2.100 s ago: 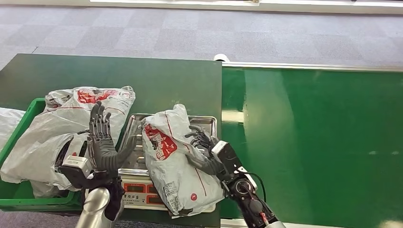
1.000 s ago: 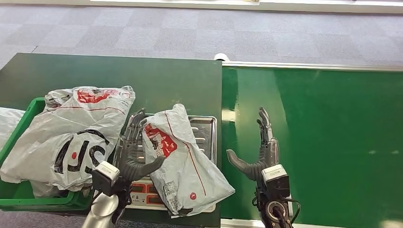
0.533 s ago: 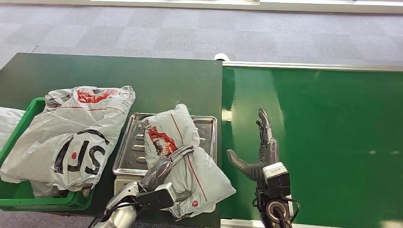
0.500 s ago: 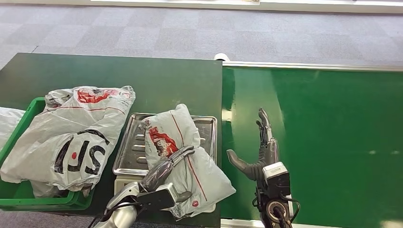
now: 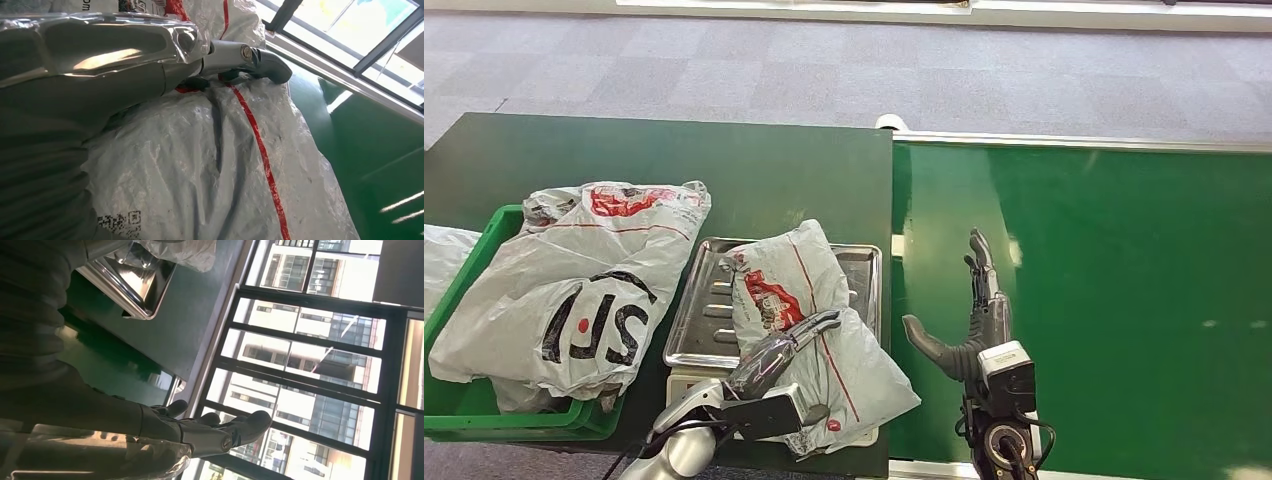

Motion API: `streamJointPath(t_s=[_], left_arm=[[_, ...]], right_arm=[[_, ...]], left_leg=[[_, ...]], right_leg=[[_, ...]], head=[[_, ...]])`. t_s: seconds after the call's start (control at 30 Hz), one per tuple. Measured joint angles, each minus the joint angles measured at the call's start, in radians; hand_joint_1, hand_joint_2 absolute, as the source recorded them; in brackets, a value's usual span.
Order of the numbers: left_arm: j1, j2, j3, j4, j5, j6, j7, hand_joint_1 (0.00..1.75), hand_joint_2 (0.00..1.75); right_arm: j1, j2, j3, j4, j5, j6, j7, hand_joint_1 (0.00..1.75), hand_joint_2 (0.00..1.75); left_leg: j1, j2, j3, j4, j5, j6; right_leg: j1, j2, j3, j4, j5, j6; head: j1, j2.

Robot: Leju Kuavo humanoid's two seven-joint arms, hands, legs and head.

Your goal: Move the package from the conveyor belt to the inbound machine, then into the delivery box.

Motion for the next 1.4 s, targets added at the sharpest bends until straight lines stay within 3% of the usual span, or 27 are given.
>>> streamJointPath(t_s=[0.3, 0.43, 0.63, 1.4], left_arm=[[-0.04, 0.002, -0.026, 0.046, -0.079, -0.003, 0.079, 0.0, 1.75], [-0.07, 0.001, -0.041, 0.096, -0.085, -0.002, 0.082, 1.74, 1.75], [-0.094, -0.001, -0.049, 0.122, -0.059, 0.042, 0.024, 1.75, 1.75], [-0.057, -0.006, 0.029, -0.044, 0.229, 0.513, -0.268, 1.75, 1.75]], right_arm=[[0.011, 0.004, -0.008, -0.001, 0.0, 0.002, 0.002, 0.0, 1.75], [0.026, 0.008, -0.018, -0.01, 0.0, 0.002, 0.005, 0.0, 1.75], [0.045, 0.019, -0.038, -0.042, -0.004, 0.004, 0.009, 0.0, 1.75], [0.044, 0.033, -0.095, -0.043, -0.081, 0.013, -0.008, 0.0, 1.75]], left_leg=[[0.0, -0.006, 0.003, 0.0, 0.0, 0.0], [-0.001, -0.012, 0.009, -0.001, -0.002, 0.001], [-0.001, -0.012, 0.017, -0.001, -0.003, 0.002], [-0.001, -0.009, -0.006, 0.0, 0.001, 0.001]], right_leg=[[-0.001, -0.007, 0.004, 0.0, -0.002, 0.001], [-0.001, -0.012, 0.013, -0.001, -0.007, 0.003], [-0.001, -0.012, 0.021, -0.001, -0.007, 0.003], [-0.001, -0.01, -0.002, 0.0, -0.003, 0.002]], head=[[0.0, 0.0], [0.0, 0.0], [0.0, 0.0], [0.0, 0.0]])
